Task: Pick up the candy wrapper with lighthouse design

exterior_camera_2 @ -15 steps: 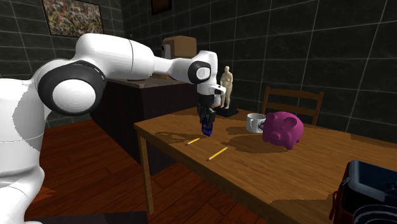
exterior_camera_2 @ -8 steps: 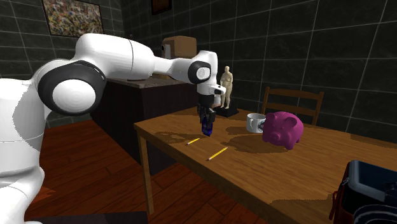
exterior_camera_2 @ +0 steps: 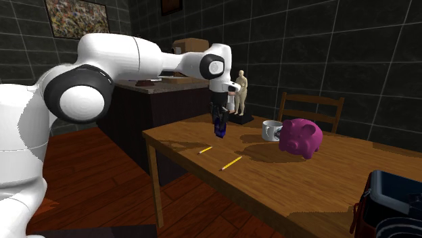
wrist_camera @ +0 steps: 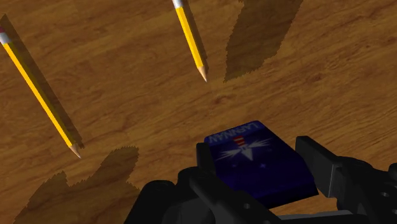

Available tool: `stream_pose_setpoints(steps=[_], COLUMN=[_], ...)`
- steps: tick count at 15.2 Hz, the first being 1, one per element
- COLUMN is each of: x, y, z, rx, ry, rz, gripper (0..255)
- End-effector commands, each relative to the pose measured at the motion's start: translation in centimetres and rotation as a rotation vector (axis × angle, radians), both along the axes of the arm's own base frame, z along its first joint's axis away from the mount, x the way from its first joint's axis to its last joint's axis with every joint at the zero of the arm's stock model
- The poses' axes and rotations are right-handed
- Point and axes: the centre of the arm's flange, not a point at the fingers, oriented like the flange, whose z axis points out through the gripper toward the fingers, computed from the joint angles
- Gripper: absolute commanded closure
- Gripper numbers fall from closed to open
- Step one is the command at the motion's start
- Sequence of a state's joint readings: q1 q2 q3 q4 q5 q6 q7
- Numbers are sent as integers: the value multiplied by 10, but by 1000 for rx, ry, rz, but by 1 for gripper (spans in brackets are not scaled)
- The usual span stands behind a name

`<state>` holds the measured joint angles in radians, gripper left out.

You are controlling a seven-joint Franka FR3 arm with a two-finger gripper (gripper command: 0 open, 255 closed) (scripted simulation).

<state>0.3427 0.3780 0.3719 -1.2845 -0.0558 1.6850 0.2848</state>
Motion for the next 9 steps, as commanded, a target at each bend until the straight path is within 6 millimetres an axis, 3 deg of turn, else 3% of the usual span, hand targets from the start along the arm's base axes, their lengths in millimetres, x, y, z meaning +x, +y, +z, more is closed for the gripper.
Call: stream_pose_setpoints(steps=[1,7,9], x=[0,0,0], y=[1,1,1], z=[11,43,44], rx=[0,0,0], ry=[0,0,0], rz=[0,0,0], gripper=[255,255,255])
